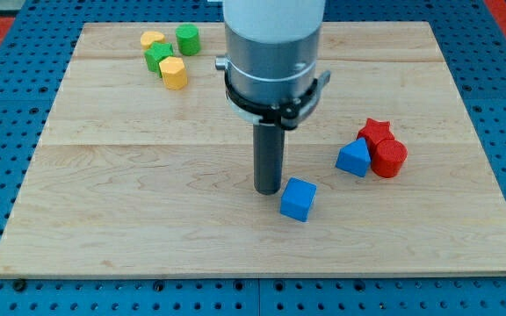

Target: Point at the yellow heart

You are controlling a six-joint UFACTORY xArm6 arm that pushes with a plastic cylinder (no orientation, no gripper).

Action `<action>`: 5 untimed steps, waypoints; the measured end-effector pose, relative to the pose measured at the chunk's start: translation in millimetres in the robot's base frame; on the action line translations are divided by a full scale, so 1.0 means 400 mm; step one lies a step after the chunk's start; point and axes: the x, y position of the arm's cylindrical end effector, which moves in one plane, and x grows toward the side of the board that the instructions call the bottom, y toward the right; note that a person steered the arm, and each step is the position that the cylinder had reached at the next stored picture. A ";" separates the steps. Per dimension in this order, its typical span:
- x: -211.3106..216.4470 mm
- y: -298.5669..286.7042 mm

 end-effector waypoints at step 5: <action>-0.082 -0.091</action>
